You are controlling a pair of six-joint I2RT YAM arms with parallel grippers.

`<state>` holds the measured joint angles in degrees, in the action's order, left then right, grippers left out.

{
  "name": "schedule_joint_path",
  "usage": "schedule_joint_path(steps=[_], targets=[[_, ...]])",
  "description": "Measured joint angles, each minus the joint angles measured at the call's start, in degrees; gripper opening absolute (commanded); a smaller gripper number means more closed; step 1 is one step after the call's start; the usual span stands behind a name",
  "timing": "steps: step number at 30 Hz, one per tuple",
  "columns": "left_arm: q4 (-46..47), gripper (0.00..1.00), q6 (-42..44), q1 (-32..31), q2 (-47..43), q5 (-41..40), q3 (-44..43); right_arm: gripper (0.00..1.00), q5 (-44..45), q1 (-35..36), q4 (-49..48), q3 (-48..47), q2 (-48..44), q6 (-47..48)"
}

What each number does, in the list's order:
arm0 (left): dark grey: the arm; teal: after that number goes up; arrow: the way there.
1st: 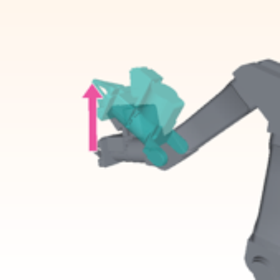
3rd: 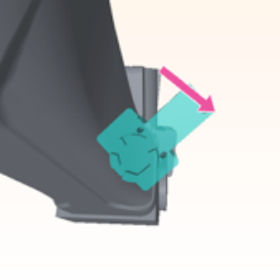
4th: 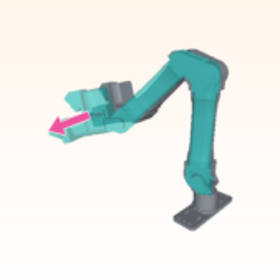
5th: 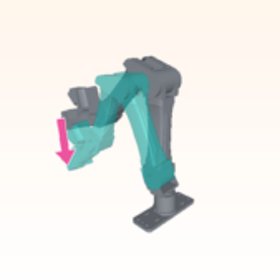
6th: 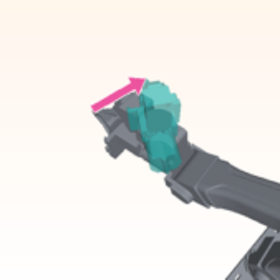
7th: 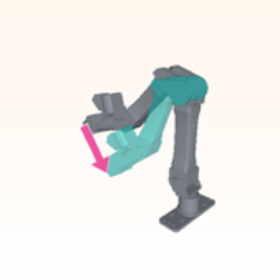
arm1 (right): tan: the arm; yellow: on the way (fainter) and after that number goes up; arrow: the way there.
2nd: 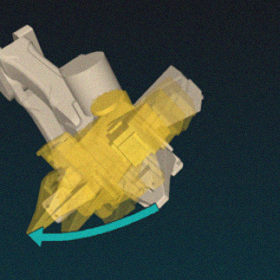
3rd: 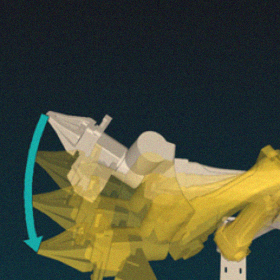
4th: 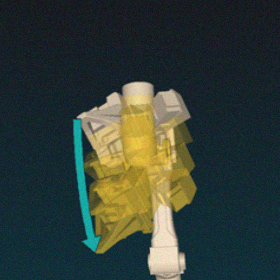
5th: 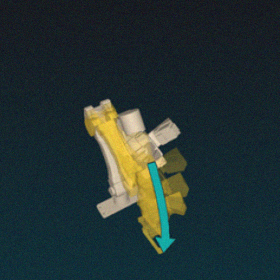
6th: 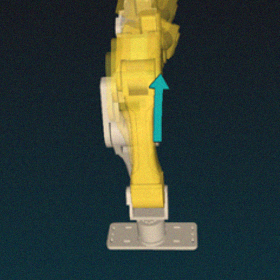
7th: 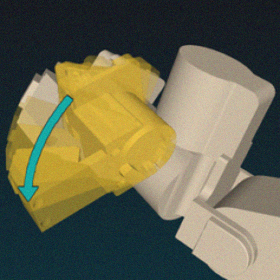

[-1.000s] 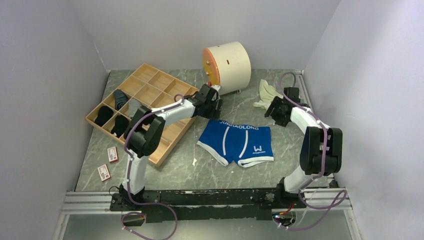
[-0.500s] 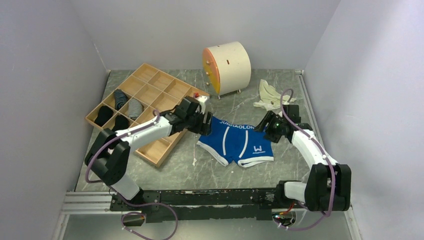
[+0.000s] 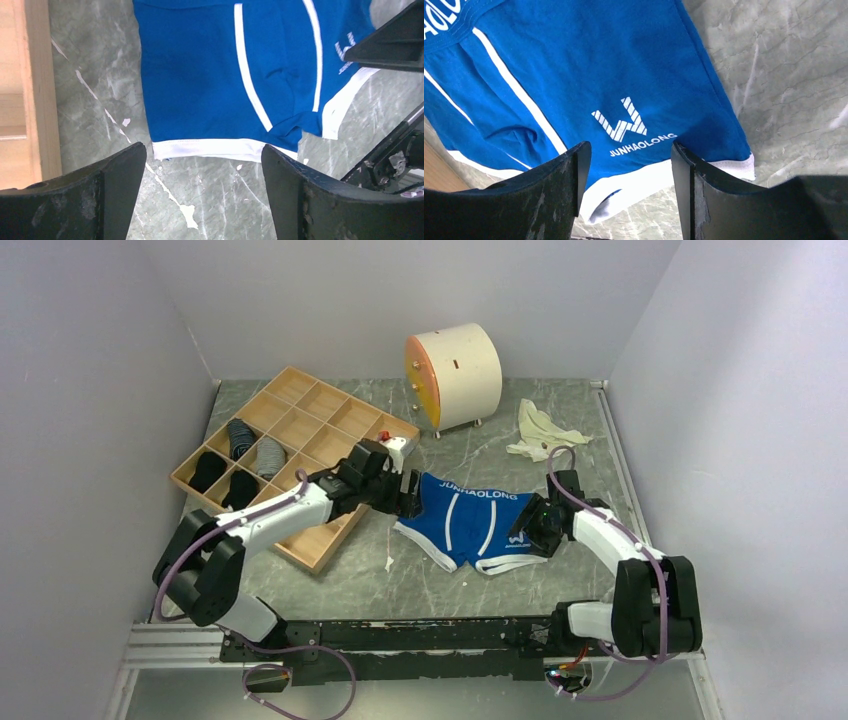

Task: Roll the underwear
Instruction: Fold the underwear at the center of the board.

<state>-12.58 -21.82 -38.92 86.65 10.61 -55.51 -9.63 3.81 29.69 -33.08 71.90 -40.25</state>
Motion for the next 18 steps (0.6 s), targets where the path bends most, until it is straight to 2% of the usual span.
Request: schedule_joint_path(steps=[8, 12, 18], targets=[[1.66, 0.96, -0.42, 1.09, -2.21, 0.00, 1.22, 0.68, 8.26, 0.09, 4.13, -2.43, 0.81, -1.36], [1.44, 0.91, -0.42, 1.64, -2.16, 0.02, 2.89, 0.71, 8.92, 0.00, 5.88, -3.93, -1.46, -0.98], [1.53, 0.79, -0.39, 1.70, 0.94, -0.61, 2.91, 0.70, 1.86, 0.00, 2.25, -8.79, -4.52, 0.04]])
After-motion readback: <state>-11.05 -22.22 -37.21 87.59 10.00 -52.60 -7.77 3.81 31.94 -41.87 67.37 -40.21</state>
